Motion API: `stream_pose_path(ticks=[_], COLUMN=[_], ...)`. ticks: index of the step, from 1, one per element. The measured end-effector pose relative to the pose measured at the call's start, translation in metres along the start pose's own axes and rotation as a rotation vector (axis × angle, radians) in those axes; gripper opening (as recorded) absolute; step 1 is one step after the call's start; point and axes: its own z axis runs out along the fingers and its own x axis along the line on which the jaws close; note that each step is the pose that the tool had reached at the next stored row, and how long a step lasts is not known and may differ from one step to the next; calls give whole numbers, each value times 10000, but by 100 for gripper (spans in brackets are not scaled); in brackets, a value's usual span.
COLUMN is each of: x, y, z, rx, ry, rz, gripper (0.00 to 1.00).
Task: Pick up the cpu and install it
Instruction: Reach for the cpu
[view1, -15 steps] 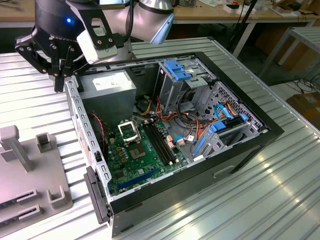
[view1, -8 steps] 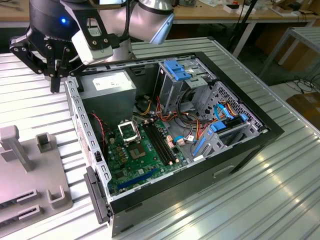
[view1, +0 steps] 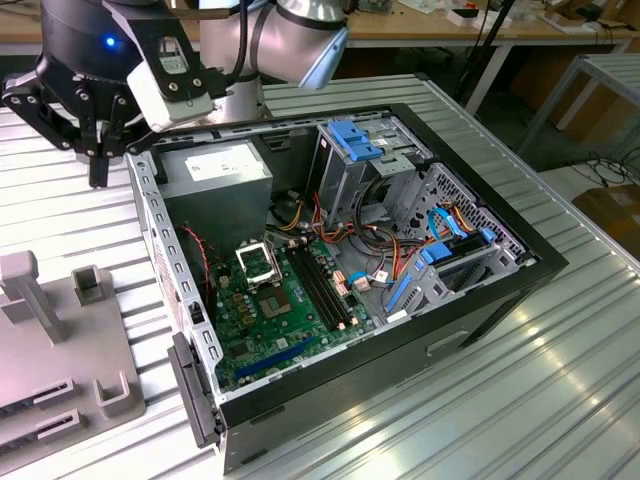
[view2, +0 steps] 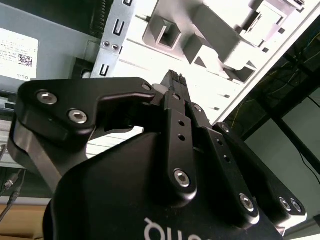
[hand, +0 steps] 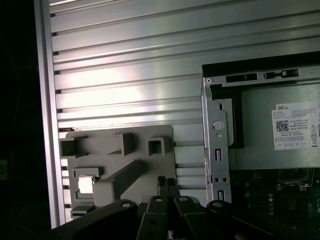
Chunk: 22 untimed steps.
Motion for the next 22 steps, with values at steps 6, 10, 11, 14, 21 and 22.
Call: stream_pose_path(ticks=[6,10,11,14,21,22], x=[213,381,412,509,733,757], y=[-18,-33,-35,-44,-64,-66], z=[52,93,101,128,192,200], rx=[-2,-21,-25,-40,-55,-57], ry=[-47,-285,-347,-517,-742,-759], rz=[-1,-11,-14,-23,-32,-32], gripper=[11,11,11,11,11,11])
